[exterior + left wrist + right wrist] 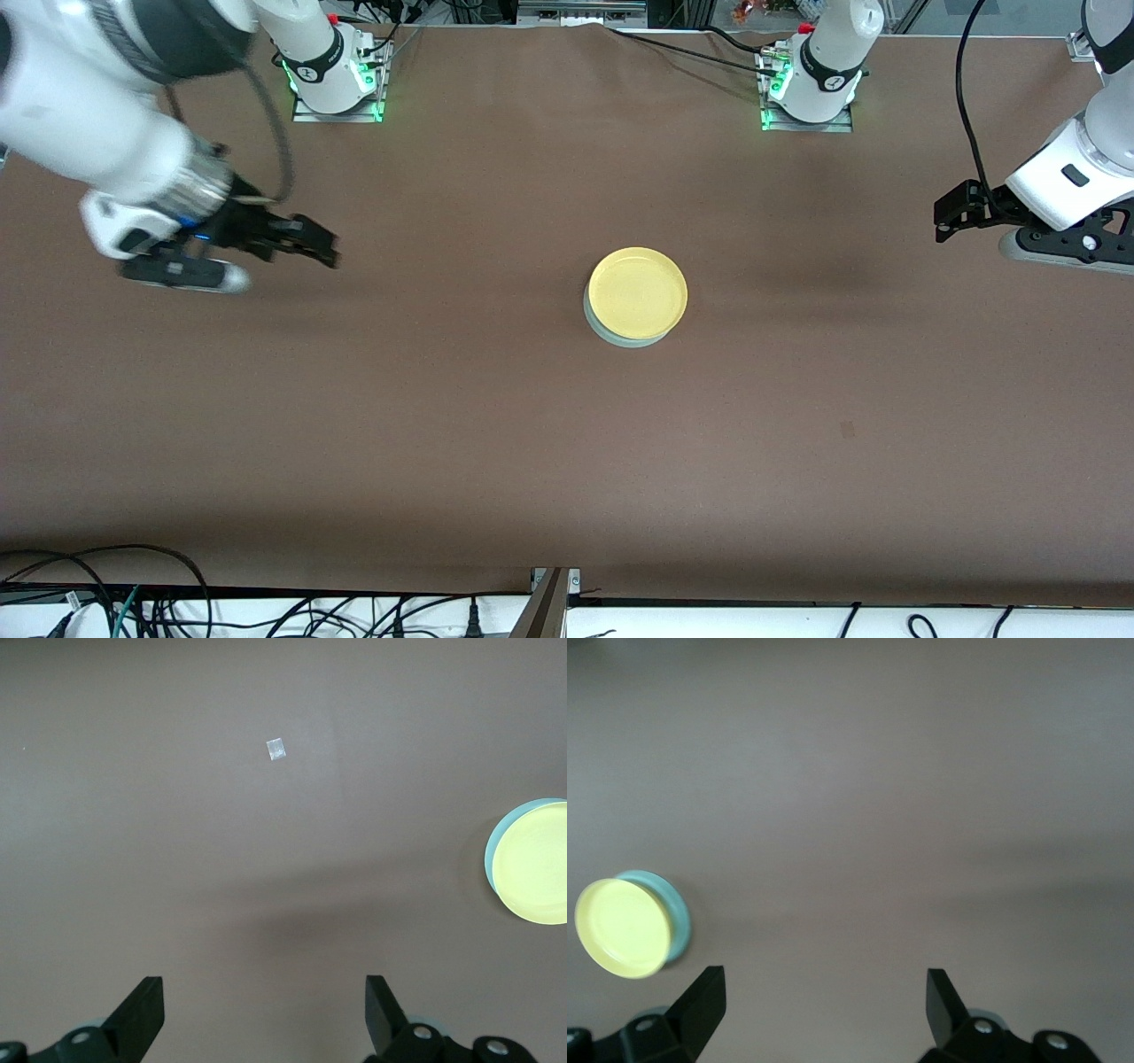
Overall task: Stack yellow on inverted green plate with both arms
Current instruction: 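Open the right gripper and withdraw it from the stacked plates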
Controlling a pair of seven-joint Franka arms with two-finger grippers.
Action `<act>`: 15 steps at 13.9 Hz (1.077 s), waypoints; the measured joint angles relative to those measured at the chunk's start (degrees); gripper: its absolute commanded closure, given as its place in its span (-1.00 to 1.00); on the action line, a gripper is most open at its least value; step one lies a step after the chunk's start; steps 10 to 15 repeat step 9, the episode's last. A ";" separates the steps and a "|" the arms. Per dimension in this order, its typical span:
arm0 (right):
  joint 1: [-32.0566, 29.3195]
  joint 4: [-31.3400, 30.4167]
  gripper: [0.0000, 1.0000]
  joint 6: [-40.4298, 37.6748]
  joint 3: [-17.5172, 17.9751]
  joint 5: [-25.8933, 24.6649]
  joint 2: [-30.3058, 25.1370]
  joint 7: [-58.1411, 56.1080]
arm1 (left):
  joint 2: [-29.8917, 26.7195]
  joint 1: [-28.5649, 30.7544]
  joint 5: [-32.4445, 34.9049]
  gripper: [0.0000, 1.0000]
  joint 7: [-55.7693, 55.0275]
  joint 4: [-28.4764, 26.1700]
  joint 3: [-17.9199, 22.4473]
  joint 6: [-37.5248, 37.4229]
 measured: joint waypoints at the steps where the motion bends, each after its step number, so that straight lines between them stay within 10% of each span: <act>1: -3.85 -0.28 -1.00 -1.82 2.80 -1.59 -1.31 -1.29 | 0.01 0.00 0.00 -1.00 0.00 0.00 -0.01 0.07; 5: -14.30 -0.59 -1.00 -4.81 13.90 -7.90 -4.40 -4.50 | 0.01 -0.01 0.00 -1.00 0.00 0.08 -0.02 0.23; 15: -14.53 -0.49 -1.00 -4.73 14.45 -10.71 -5.63 -5.71 | 0.04 -0.01 0.00 -1.00 0.00 0.09 -0.03 0.23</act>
